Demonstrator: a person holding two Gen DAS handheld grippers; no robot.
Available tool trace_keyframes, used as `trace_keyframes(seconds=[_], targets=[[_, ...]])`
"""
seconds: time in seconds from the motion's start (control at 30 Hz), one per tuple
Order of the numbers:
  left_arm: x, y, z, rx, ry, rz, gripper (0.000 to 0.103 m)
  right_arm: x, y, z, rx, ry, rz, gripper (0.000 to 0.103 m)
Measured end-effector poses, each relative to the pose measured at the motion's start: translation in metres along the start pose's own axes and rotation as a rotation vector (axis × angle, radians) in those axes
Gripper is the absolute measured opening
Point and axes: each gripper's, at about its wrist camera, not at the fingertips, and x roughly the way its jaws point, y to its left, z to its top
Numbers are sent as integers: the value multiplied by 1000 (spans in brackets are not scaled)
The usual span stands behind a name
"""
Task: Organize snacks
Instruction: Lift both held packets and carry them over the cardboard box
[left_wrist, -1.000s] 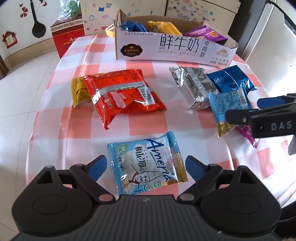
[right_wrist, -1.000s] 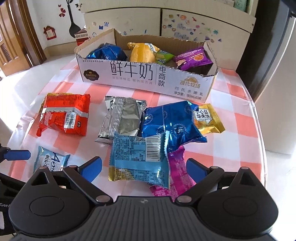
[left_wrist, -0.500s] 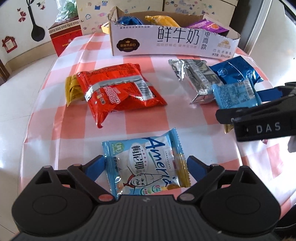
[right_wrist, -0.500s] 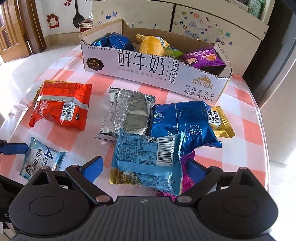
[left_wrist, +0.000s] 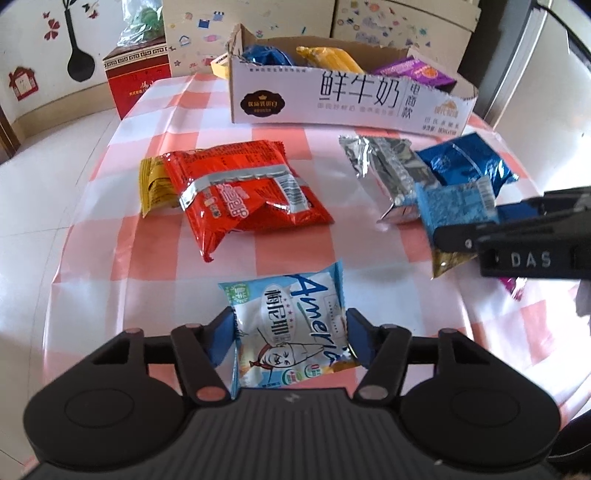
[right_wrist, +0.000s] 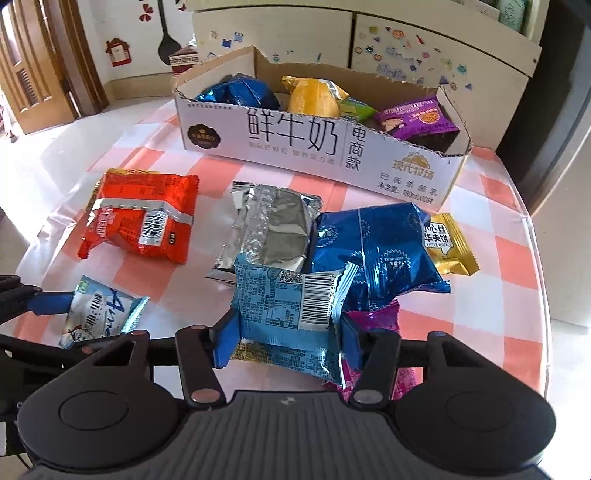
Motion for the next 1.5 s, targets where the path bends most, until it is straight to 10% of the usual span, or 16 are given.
trace_keyframes(seconds=[1.5], targets=[[-57, -22, 65, -80, -303, -2, 62, -65, -29, 45, 108, -280, 42, 62]])
